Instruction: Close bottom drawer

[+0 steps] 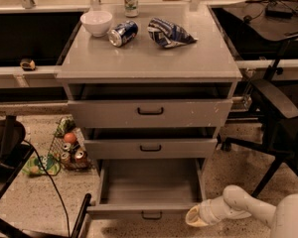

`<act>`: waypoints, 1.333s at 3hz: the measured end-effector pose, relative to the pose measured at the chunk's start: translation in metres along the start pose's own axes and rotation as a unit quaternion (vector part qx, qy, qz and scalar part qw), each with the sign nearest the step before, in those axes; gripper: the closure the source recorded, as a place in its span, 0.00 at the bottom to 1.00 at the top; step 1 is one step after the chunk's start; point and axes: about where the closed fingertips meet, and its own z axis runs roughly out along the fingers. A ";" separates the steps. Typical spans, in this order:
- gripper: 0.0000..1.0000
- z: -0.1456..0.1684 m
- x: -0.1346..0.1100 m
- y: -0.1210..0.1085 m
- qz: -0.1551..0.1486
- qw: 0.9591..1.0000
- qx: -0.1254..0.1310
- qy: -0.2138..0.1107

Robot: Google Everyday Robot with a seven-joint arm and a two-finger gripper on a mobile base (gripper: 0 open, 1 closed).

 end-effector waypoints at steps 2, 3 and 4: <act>0.35 0.000 -0.001 -0.015 -0.021 1.000 0.010 -0.011; 0.11 0.000 -0.001 -0.015 -0.021 1.000 0.010 -0.011; 0.00 0.000 -0.001 -0.015 -0.021 1.000 0.010 -0.011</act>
Offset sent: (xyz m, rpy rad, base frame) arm 0.0123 0.0003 -0.0001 0.0195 -0.0356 0.0155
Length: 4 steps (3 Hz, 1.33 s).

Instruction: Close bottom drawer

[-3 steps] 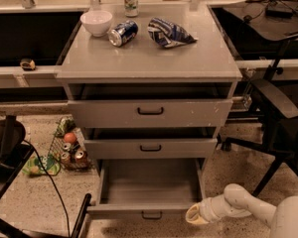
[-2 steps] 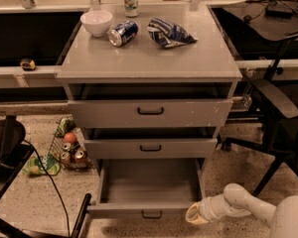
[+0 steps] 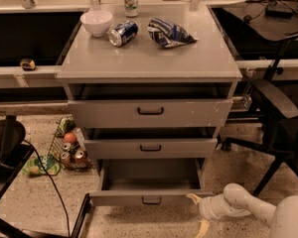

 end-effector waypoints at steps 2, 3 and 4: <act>0.18 0.001 0.004 -0.010 -0.001 1.000 0.014 -0.012; 0.41 0.007 0.007 -0.030 -0.003 0.999 0.030 -0.040; 0.65 0.006 0.019 -0.057 0.010 0.996 0.071 -0.060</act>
Offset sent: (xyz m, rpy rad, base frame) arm 0.0286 -0.0109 -0.0055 0.0541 -0.0621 -0.0483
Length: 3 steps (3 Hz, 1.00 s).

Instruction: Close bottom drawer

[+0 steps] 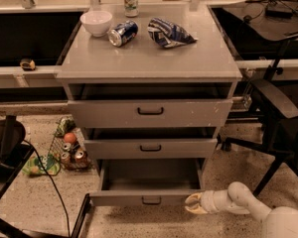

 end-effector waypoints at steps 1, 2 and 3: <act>0.66 -0.005 0.003 -0.025 0.007 0.998 0.051 -0.021; 0.43 -0.006 0.003 -0.025 0.007 0.998 0.054 -0.022; 0.20 -0.014 0.004 -0.045 0.019 0.994 0.095 -0.043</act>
Offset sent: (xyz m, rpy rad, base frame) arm 0.0689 -0.0422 0.0189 0.1243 -0.1773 -0.2994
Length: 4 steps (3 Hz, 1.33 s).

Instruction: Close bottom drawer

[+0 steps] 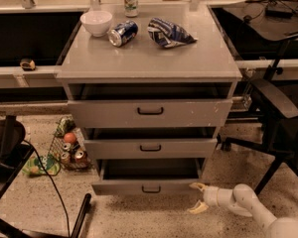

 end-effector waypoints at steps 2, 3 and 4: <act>0.00 -0.004 -0.004 -0.034 0.015 0.999 0.033 -0.039; 0.00 -0.003 -0.006 -0.042 0.018 0.998 0.029 -0.049; 0.00 -0.010 -0.016 -0.038 -0.002 0.998 0.019 -0.058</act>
Offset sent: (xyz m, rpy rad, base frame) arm 0.0499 -0.0245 0.0164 0.1175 -0.0506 -0.0789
